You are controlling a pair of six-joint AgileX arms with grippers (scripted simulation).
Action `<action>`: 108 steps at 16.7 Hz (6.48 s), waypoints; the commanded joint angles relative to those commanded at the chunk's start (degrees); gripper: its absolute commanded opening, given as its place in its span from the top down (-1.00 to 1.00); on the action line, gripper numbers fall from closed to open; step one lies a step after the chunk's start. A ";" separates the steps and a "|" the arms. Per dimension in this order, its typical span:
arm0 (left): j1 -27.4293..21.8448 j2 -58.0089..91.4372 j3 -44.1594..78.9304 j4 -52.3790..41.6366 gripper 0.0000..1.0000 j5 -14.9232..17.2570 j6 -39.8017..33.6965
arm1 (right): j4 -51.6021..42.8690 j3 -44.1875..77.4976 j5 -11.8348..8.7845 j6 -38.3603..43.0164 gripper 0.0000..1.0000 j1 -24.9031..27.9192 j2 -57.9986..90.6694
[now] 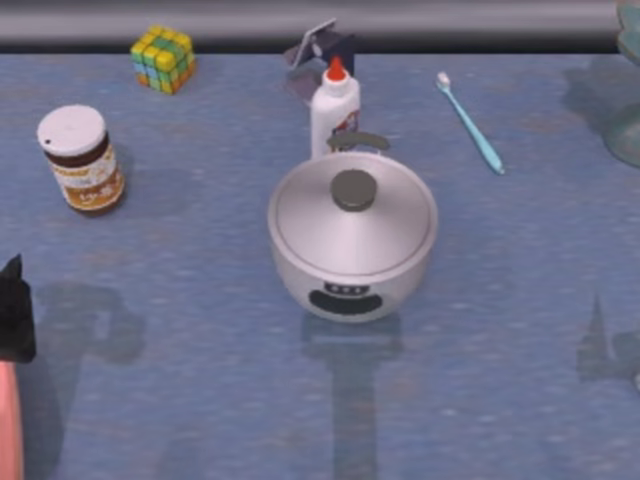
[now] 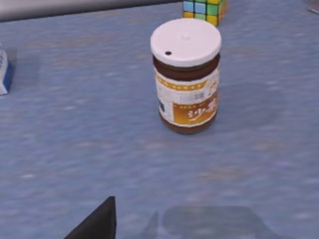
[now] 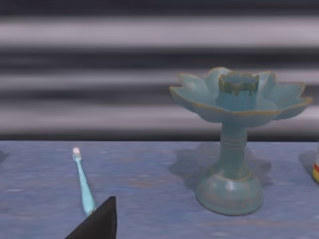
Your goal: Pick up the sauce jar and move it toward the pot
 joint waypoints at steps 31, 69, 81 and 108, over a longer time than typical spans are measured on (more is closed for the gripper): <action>-0.56 131.79 143.82 -76.50 -1.00 -1.52 34.92 | 0.00 0.00 0.00 0.00 -1.00 0.00 0.00; -0.55 149.90 169.92 -84.60 1.00 -1.24 35.00 | 0.00 0.00 0.00 0.00 -1.00 0.00 0.00; 0.44 141.93 160.49 -79.05 1.00 -1.69 35.22 | 0.00 0.00 0.00 0.00 -1.00 0.00 0.00; 0.78 92.59 84.62 -55.24 1.00 -2.12 34.32 | 0.00 0.00 0.00 0.00 -1.00 0.00 0.00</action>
